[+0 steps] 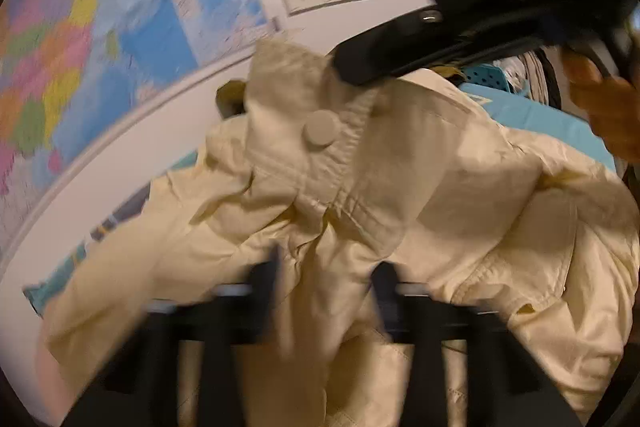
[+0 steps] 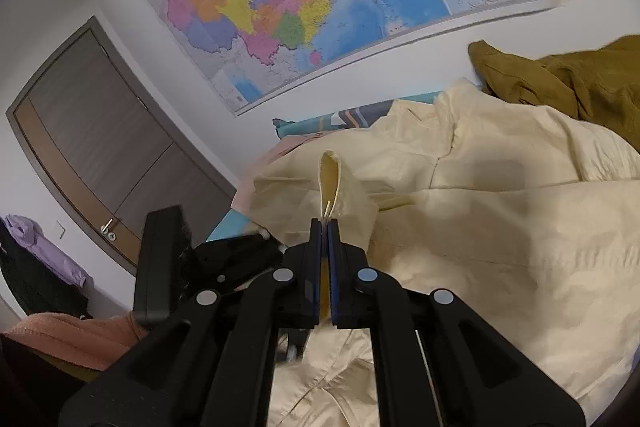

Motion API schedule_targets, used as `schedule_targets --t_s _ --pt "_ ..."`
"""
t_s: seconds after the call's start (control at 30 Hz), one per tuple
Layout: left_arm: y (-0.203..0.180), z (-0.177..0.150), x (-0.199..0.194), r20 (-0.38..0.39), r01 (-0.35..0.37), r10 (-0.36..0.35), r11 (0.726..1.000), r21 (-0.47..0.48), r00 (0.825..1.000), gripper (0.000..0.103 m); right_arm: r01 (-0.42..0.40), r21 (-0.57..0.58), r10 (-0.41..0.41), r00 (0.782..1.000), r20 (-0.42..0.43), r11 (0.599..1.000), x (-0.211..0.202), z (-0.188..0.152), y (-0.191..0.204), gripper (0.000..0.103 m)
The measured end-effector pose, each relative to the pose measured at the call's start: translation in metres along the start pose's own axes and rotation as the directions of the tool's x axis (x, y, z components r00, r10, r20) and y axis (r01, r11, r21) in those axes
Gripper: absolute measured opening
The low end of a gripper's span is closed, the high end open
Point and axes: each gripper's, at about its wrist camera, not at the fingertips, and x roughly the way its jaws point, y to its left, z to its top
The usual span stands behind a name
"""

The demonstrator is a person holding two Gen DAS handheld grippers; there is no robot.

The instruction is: Fold large clothes

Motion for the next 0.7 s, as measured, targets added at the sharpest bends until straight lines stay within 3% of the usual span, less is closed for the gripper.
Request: schedule_targets --t_s 0.03,0.07,0.17,0.3,0.37,0.47,0.57,0.63,0.67,0.7 --pt "0.006 0.0 -0.002 -0.001 0.012 -0.012 0.999 -0.034 1.0 0.004 0.021 -0.004 -0.021 1.0 0.002 1.0 0.003 0.001 0.002 0.005" --pt "0.016 0.0 -0.007 0.022 0.003 -0.001 0.997 -0.072 1.0 0.003 0.035 0.002 -0.035 0.999 0.012 0.999 0.002 0.001 0.002 0.012" --pt "0.05 0.002 -0.028 0.078 -0.011 0.026 0.982 -0.191 0.997 0.002 0.065 0.044 -0.067 0.996 0.056 0.997 0.0 -0.002 -0.009 0.059" --pt "0.103 0.007 -0.065 0.163 -0.029 0.093 0.934 -0.357 0.982 0.002 0.192 -0.062 -0.194 0.98 -0.033 0.979 0.03 -0.011 -0.008 0.064" --pt "0.127 0.007 -0.085 0.201 -0.034 0.131 0.905 -0.423 0.971 0.002 0.229 -0.156 -0.248 0.962 -0.113 0.961 0.061 -0.022 0.004 0.077" --pt "0.16 0.002 -0.118 0.248 -0.035 0.184 0.862 -0.506 0.951 0.002 0.259 -0.357 -0.339 0.923 -0.182 0.898 0.114 -0.039 0.031 0.079" --pt "0.185 -0.008 -0.144 0.243 -0.096 0.273 0.824 -0.559 0.931 0.002 0.291 -0.513 -0.436 0.88 -0.188 0.808 0.159 -0.05 0.047 0.077" --pt "0.197 -0.016 -0.151 0.236 -0.104 0.29 0.806 -0.583 0.927 0.002 0.283 -0.541 -0.458 0.861 -0.221 0.792 0.179 -0.053 0.046 0.049" --pt "0.203 -0.019 -0.155 0.236 -0.1 0.294 0.796 -0.597 0.926 0.002 0.251 -0.521 -0.429 0.867 -0.254 0.816 0.185 -0.051 0.043 0.026" --pt "0.21 -0.026 -0.161 0.238 -0.096 0.298 0.786 -0.611 0.924 0.002 0.252 -0.514 -0.422 0.873 -0.245 0.82 0.185 -0.046 0.044 0.014"
